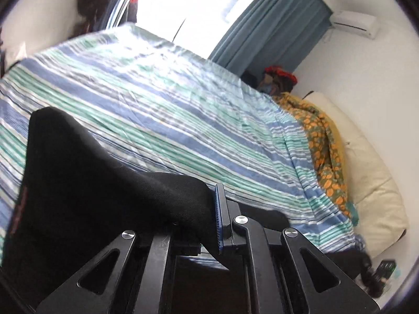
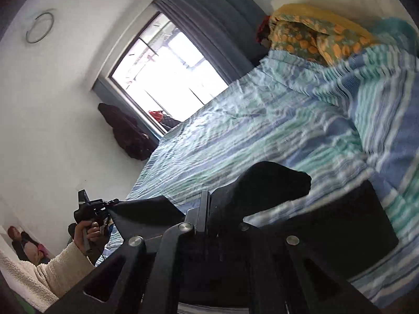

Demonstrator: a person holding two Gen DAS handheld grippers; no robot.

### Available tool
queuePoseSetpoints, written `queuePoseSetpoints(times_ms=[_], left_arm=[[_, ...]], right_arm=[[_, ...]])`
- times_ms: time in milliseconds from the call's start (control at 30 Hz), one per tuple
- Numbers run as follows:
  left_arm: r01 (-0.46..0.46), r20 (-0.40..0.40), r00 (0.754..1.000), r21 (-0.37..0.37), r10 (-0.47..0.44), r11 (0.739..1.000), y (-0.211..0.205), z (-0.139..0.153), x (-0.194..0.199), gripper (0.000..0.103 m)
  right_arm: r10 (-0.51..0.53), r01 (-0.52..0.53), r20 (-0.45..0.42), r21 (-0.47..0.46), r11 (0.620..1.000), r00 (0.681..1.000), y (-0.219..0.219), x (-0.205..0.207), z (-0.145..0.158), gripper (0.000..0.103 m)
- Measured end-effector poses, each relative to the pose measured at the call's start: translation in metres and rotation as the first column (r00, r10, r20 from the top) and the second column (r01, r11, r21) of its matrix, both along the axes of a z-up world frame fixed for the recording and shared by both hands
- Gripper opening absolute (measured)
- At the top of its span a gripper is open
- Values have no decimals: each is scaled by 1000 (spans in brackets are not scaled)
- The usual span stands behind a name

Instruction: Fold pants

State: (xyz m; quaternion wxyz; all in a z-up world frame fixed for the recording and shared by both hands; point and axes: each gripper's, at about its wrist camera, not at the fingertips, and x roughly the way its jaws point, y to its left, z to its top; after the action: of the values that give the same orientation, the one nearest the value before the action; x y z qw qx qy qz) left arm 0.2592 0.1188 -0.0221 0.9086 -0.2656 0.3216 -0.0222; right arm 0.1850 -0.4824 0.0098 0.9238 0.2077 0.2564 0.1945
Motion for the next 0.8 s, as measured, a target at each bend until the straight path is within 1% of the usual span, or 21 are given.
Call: queuePoseSetpoints(times_ms=[33,67,100,133,167,200,233,267,300,333,400,500,567,633,667,733,800], left_arm=[[-15,-7,1000,20,15,1000,0,-5,-22,9],[-30,-42,999,26,31,999,-3,-20,-42,10],[-41,-100,994,21,43,999,-10,-46,-60,11],[-39,-173,984,16,42,999,-19,-78,-73,11],[-11,-260,966,8,12,1000,-31,-112,-81,11],[20,-332,943,2,-18,1000,-44,-143,-84,11],[29,-376,926,-5,-29,1000,-53,-167,-89,11],[31,-396,918,-22,-37,999,-64,-179,-91,11],[29,-414,909,-25,-37,999,-70,-185,-91,11],[34,-419,907,-19,-38,999,-76,-184,-91,11],[81,-407,910,3,-73,997,-85,-173,-89,11],[103,-376,922,20,-88,994,-92,-158,-84,12],[134,-384,917,50,-105,990,-101,-159,-83,12],[173,-409,904,78,-126,982,-111,-167,-82,12],[174,-422,898,86,-122,981,-113,-169,-84,12],[165,-417,902,93,-112,982,-115,-170,-85,12],[178,-417,901,104,-120,978,-114,-168,-87,13]], right_arm=[[29,-29,-16,-47,998,999,2,3,4,5],[25,-32,-63,-113,993,998,1,4,-1,5],[2,-24,-131,-167,986,991,-5,7,-14,5],[-37,-6,-209,-199,980,977,-16,9,-35,5],[-91,25,-291,-222,975,952,-30,10,-61,5],[-147,54,-374,-246,968,916,-44,12,-88,5],[-208,85,-445,-280,956,871,-58,12,-114,5],[-255,112,-491,-301,947,833,-68,10,-135,5],[-280,137,-515,-298,945,810,-76,7,-149,5],[-295,166,-516,-281,945,804,-83,4,-155,5],[-325,200,-484,-291,936,813,-88,-2,-148,5],[-361,203,-424,-373,905,831,-89,-2,-130,5],[-399,224,-404,-414,882,823,-94,-2,-125,5],[-434,240,-415,-442,864,799,-98,-7,-128,5],[-446,253,-419,-441,861,790,-102,-9,-132,5],[-453,267,-410,-436,860,791,-103,-14,-133,5],[-458,265,-404,-448,854,792,-100,-13,-131,5]])
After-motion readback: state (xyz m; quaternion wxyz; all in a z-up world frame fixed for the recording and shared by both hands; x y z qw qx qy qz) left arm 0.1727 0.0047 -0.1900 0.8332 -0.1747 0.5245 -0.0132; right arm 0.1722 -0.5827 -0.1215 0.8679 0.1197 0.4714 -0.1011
